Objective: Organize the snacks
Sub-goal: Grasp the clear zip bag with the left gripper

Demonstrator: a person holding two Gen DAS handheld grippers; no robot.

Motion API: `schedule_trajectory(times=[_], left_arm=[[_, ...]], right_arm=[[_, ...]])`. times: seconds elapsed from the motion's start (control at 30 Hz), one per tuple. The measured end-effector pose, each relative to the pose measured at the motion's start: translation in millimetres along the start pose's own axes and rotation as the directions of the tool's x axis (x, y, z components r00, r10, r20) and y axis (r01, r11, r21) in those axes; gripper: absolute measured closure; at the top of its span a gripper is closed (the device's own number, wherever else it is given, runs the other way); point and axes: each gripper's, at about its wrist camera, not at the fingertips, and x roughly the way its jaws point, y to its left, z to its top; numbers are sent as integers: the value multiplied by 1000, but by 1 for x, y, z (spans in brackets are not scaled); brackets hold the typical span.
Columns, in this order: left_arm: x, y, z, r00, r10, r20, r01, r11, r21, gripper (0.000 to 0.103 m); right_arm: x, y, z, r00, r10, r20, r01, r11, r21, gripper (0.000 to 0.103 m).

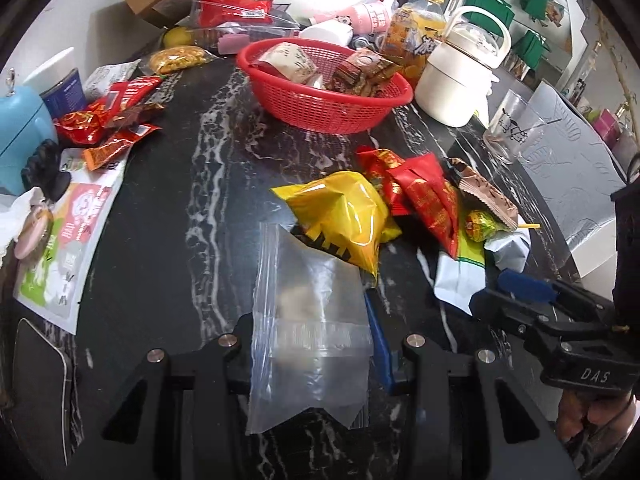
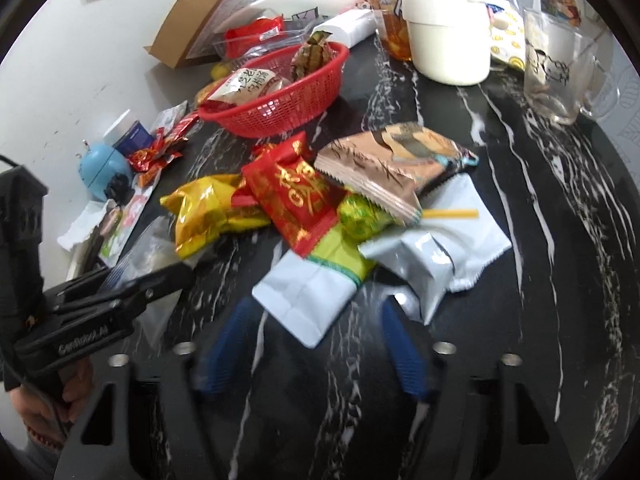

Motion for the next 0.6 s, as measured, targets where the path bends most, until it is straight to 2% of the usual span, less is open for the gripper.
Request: schedule_trajectory(times=[0.27,0.43,0.53,0.6], left_arm=[[-2,12,0,1000,8,8,-8,999,-32,62],[-5,19,-3,1000,8,13,-7,999,-53,62],[-7,21,-5,1000,7,10,-6,998,-67,62],[-7,21,-7,1000,1,2,-1,997,-76,62]], right_arm=[[23,15,19,990,-138,7,138,990,-24,19],[36,27,21,964,-266,17,266,958,-104,20],[33,29,16,959,-280,44,283,949,-136,33],[29,26,14,961,-273,54,278,950,-141,45]])
